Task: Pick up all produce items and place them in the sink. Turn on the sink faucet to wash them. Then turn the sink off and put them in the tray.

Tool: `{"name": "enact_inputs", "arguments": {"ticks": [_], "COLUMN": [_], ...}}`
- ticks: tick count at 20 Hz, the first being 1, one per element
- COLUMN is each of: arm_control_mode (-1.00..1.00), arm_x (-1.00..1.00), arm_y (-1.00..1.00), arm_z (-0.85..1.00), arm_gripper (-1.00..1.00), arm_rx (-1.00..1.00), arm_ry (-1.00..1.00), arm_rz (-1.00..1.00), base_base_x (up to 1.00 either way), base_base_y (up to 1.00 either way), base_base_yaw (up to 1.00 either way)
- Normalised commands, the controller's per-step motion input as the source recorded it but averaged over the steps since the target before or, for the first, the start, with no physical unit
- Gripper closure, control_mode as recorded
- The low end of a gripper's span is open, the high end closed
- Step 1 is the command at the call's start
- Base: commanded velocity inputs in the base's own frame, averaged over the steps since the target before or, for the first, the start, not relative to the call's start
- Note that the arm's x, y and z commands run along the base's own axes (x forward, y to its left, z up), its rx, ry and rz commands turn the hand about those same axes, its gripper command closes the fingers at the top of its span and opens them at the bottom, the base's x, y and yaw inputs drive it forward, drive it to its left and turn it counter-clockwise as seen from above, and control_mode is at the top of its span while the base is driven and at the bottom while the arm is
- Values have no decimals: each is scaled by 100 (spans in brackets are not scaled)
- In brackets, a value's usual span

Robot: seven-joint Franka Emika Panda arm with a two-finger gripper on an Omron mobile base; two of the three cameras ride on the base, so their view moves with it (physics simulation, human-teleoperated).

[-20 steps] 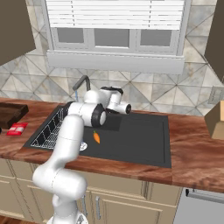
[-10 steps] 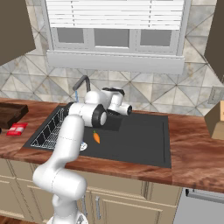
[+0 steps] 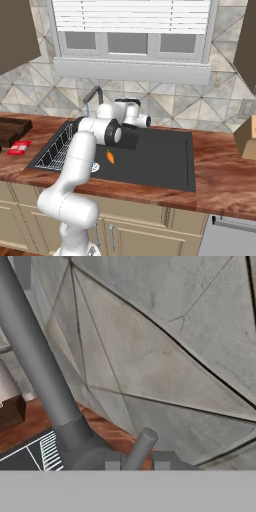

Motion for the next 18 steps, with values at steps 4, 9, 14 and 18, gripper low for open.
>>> {"name": "enact_inputs", "arguments": {"ticks": [4, 9, 14, 18], "arm_control_mode": [-100, -100, -100, -100], "arm_x": [0, 0, -3, -1], "arm_y": [93, 100, 94, 94], "arm_z": [0, 0, 0, 0], "arm_gripper": [100, 100, 100, 100], "arm_rx": [-14, -17, -17, -18], "arm_ry": [-6, -10, -14, -14], "arm_rz": [16, 17, 17, 17], "base_base_x": [0, 0, 0, 0], "base_base_y": [0, 0, 0, 0], "base_base_yaw": [0, 0, 0, 0]}}
